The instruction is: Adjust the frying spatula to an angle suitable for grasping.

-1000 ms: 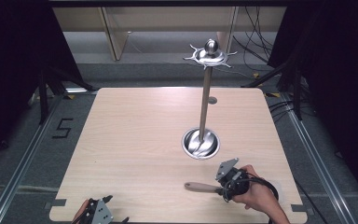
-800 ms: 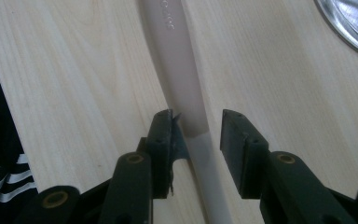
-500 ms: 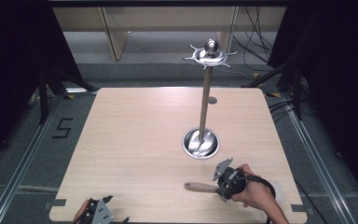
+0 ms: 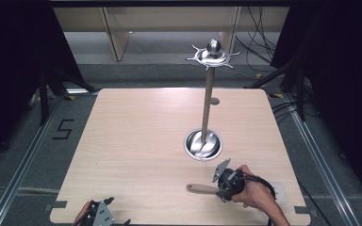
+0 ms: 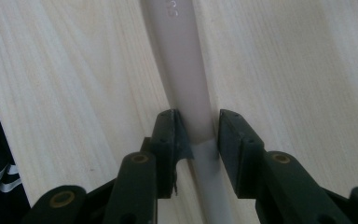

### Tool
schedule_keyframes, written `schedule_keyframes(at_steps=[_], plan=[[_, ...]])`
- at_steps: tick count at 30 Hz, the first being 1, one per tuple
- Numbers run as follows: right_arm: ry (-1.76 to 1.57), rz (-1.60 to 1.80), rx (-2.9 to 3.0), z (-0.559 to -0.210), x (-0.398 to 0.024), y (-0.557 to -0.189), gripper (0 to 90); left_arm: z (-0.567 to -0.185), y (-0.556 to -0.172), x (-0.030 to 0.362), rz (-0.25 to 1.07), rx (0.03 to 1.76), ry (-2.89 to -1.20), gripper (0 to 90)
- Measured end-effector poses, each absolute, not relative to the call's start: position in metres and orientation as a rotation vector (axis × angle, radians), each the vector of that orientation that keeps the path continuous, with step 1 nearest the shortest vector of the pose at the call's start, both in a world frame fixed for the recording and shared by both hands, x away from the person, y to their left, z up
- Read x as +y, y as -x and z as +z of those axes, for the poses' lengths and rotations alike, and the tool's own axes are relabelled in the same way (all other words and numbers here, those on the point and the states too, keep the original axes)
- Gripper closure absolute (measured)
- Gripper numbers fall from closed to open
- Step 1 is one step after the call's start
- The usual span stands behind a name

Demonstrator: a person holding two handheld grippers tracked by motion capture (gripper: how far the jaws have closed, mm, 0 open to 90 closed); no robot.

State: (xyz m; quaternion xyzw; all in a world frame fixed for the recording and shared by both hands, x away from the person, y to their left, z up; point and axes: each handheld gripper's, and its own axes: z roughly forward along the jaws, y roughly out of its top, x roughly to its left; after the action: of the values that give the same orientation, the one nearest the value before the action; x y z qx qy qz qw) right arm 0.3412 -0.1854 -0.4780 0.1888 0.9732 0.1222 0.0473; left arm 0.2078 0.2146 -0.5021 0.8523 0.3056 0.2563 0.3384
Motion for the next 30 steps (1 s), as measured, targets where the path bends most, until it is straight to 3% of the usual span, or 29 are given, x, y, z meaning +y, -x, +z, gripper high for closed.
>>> schedule_keyframes(at_steps=[21,30], plan=[[-0.461,0.233,3.006,-0.475,-0.173,-0.344,72.5,-0.5,-0.207,0.216,0.658,0.764,-2.273,15.0],[-0.419,0.267,2.977,-0.476,-0.174,-0.344,74.1,-0.502,-0.207,0.215,0.644,0.789,-2.201,15.0]])
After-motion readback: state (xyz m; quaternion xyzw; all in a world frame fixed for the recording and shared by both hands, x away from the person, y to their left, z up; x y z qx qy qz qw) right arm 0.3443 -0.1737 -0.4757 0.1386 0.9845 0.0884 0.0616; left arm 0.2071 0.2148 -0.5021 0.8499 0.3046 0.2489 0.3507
